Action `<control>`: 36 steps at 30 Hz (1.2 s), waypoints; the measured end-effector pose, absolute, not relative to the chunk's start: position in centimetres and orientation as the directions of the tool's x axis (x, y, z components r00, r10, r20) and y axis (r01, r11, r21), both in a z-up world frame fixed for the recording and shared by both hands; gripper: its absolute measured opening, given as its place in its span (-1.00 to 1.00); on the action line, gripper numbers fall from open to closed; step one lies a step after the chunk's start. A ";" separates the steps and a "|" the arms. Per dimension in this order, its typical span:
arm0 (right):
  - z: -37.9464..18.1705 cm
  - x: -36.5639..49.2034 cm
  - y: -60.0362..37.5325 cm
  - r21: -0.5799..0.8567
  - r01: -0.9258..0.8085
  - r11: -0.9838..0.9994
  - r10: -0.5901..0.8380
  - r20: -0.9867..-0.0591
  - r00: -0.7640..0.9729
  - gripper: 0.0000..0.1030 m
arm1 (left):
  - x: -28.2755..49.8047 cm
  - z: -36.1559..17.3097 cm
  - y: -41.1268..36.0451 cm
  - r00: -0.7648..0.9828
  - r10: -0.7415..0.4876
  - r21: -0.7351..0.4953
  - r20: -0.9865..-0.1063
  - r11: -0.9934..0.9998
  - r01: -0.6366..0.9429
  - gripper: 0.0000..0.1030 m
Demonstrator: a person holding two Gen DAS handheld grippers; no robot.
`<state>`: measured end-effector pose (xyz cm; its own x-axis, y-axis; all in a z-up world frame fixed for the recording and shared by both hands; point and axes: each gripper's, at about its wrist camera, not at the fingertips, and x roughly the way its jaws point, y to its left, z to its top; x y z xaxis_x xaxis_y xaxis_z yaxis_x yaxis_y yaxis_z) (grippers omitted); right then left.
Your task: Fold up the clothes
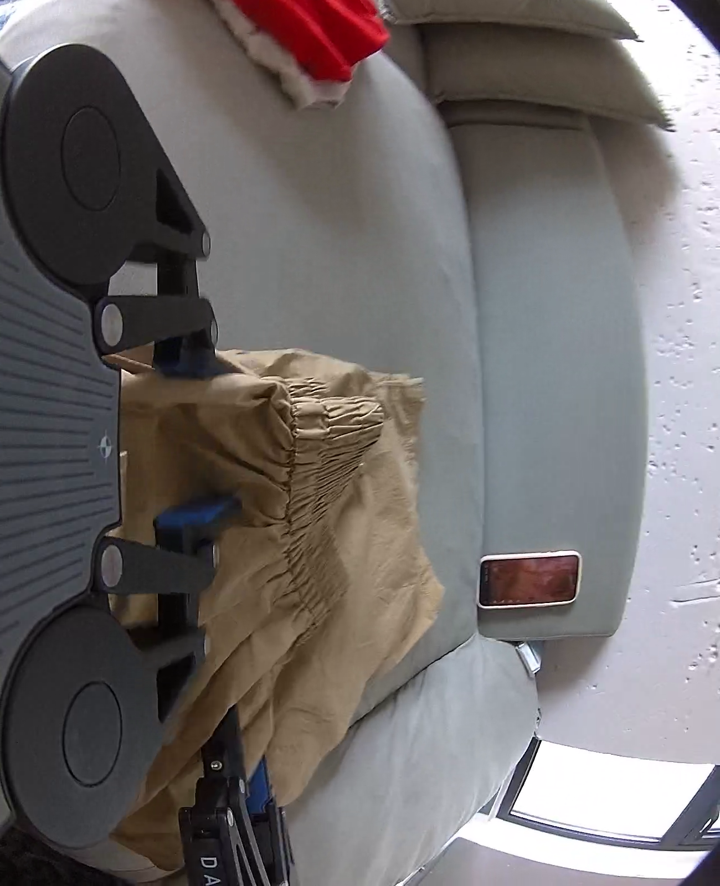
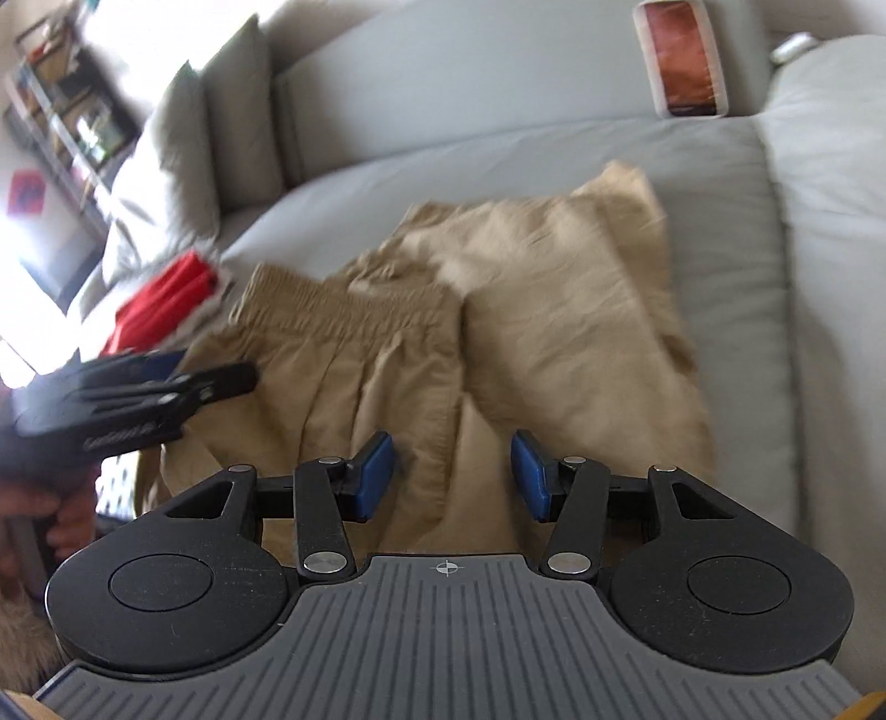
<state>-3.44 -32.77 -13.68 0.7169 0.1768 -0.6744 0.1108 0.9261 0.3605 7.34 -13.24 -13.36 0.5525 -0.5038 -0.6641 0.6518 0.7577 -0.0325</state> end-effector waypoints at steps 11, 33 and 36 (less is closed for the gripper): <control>-9.2 -10.1 -30.3 0.323 0.161 0.933 0.053 -0.562 0.825 -0.90 | 5.4 -9.2 -10.3 0.466 -0.741 -0.244 -0.484 0.626 0.741 -0.82; -10.8 -7.4 -32.0 0.269 0.224 0.937 0.015 -0.670 0.742 0.05 | 1.1 -12.7 -13.2 0.585 -0.474 0.056 -0.658 0.744 0.666 -0.24; -12.5 -4.2 -32.9 0.317 0.278 0.907 0.035 -0.714 0.699 0.06 | 1.5 -14.1 -13.0 0.570 -0.405 0.033 -0.715 0.795 0.606 -0.26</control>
